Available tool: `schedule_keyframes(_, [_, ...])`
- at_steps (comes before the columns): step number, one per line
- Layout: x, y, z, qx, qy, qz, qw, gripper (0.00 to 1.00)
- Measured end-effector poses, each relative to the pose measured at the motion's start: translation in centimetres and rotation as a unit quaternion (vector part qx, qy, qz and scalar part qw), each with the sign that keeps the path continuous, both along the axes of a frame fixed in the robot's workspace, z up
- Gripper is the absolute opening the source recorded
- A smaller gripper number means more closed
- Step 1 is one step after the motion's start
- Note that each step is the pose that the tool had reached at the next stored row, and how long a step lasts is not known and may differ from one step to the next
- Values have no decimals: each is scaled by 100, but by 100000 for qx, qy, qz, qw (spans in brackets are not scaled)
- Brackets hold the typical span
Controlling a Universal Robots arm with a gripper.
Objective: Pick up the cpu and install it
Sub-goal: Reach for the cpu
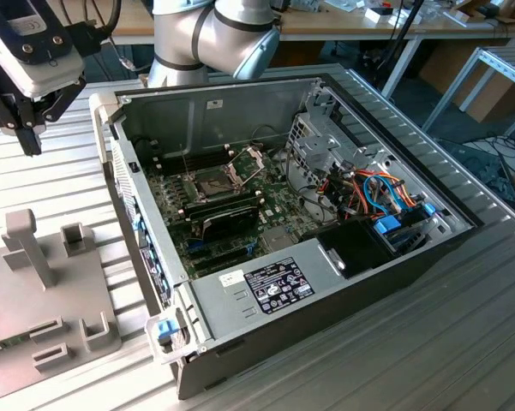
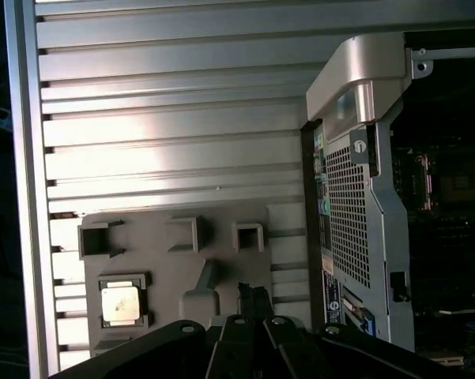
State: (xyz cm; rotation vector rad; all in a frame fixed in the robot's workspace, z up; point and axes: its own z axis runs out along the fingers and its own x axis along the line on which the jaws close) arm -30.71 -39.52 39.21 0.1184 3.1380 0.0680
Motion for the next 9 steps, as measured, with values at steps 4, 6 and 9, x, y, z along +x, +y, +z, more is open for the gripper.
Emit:
schedule_keyframes(4, [-94,-1,-4,0,-2,8,100000,11])
schedule_keyframes(6, [-158,0,-9,2,-3,1,100000,11])
schedule_keyframes(9, [-258,0,-20,-1,-1,-1,100000,11])
